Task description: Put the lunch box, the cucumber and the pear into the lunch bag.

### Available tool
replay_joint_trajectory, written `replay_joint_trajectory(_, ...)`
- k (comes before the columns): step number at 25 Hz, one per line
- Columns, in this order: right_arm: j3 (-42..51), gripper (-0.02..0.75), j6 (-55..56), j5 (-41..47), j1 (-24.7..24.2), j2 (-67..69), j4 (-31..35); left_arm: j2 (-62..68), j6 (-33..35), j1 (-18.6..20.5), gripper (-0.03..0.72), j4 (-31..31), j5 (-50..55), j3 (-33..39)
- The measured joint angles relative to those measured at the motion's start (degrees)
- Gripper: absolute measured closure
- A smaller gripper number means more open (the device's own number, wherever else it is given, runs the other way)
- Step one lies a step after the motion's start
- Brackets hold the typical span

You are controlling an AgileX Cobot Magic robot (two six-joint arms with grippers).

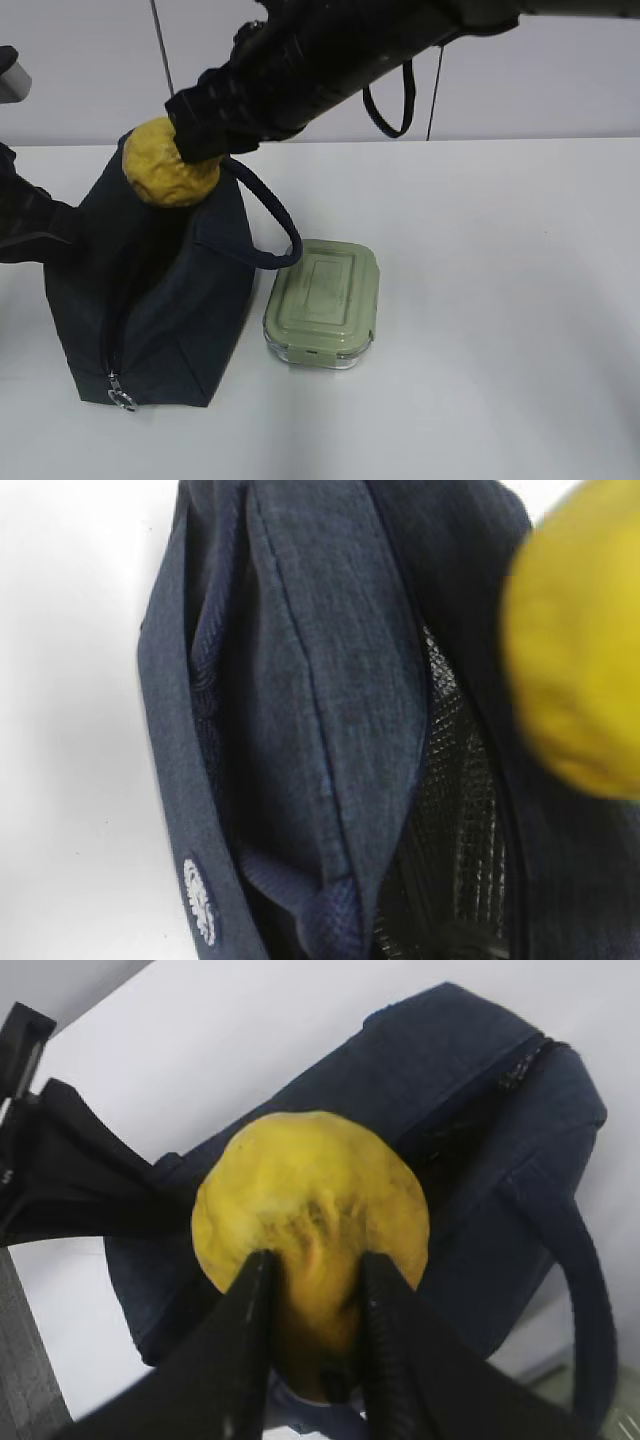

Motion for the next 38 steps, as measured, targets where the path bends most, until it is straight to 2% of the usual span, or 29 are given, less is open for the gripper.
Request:
replay_joint_trajectory(10,-0.5,0.538,-0.3,1.7,0.2,5.4,0.8,0.0,0.0,0.0,0.7,0.0,0.0,0.0)
replay_joint_trajectory(12,-0.6,0.485,-0.3,2.2,0.2,5.4,0.8,0.0,0.0,0.0,0.7,0.0,0.0,0.0)
replay_joint_trajectory(15,-1.3,0.332,-0.3,3.3,0.2,5.4,0.8,0.0,0.0,0.0,0.7,0.0,0.0,0.0)
replay_joint_trajectory(17,-1.9,0.272,-0.3,3.6,0.2,5.4,0.8,0.0,0.0,0.0,0.7,0.0,0.0,0.0)
replay_joint_trajectory(23,-0.4,0.258,0.0,3.0,-0.7,1.8,0.8,0.0,0.0,0.0,0.7,0.1,0.0,0.0)
replay_joint_trajectory(27,9.4,0.269,0.6,-0.9,-6.1,-3.6,2.8,0.0,0.0,0.0,0.7,0.1,0.1,0.0)
replay_joint_trajectory(30,19.6,0.271,-1.0,-3.0,-12.8,-5.9,9.3,0.0,0.0,0.0,0.7,0.1,0.1,0.0)
replay_joint_trajectory(35,31.8,0.272,-14.4,-2.6,-23.0,-5.3,32.6,0.0,0.0,0.0,0.7,0.1,0.1,0.0)
replay_joint_trajectory(38,33.6,0.272,-19.9,1.6,-26.3,-2.0,41.6,0.0,0.0,0.0,0.7,0.1,0.1,0.0)
